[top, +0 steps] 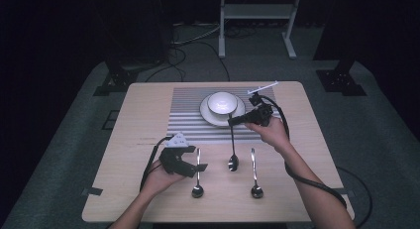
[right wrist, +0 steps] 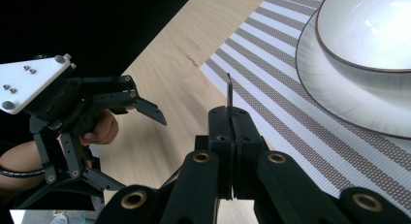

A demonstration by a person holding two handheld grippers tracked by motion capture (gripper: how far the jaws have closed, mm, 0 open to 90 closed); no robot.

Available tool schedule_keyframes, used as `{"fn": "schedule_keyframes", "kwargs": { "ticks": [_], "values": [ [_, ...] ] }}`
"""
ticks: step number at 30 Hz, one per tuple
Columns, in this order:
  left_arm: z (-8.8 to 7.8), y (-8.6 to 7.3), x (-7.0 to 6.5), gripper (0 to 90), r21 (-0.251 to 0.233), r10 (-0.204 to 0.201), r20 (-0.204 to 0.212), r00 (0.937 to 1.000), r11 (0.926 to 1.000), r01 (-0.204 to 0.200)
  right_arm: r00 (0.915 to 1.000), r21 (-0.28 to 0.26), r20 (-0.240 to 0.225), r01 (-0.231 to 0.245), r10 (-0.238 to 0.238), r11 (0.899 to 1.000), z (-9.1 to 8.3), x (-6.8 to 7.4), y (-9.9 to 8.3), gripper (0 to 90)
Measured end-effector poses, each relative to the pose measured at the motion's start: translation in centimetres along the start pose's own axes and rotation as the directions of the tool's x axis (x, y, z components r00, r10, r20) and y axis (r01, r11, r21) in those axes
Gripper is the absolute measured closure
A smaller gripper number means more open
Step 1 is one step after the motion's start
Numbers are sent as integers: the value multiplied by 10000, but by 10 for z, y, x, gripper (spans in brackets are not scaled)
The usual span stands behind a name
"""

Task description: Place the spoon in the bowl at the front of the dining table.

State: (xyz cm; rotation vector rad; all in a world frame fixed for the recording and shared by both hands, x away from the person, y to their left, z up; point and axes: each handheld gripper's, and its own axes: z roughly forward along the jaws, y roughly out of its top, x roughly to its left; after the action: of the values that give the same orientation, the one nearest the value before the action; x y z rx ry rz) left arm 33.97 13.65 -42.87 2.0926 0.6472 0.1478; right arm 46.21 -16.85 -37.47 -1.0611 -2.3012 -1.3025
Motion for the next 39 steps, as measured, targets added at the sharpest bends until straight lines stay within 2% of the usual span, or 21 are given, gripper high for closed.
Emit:
{"fn": "schedule_keyframes", "kwargs": {
  "ticks": [11, 20, 39],
  "values": [
    [-6, -3, 10, 101, -101, -328, -272, 9991, 9994, 325, 9996, -362, 195, -199, 206, 9991, -4, -6, 11, 886],
    [-9, -5, 16, 84, -211, -547, -426, 9976, 9983, 539, 9992, -877, 294, -255, 282, 9958, -9, -9, 25, 886],
    [-7, -7, 19, 84, -280, -690, -503, 9963, 9973, 677, 9973, -1242, 465, -503, 564, 9910, -11, -17, 41, 886]
  ]
}}
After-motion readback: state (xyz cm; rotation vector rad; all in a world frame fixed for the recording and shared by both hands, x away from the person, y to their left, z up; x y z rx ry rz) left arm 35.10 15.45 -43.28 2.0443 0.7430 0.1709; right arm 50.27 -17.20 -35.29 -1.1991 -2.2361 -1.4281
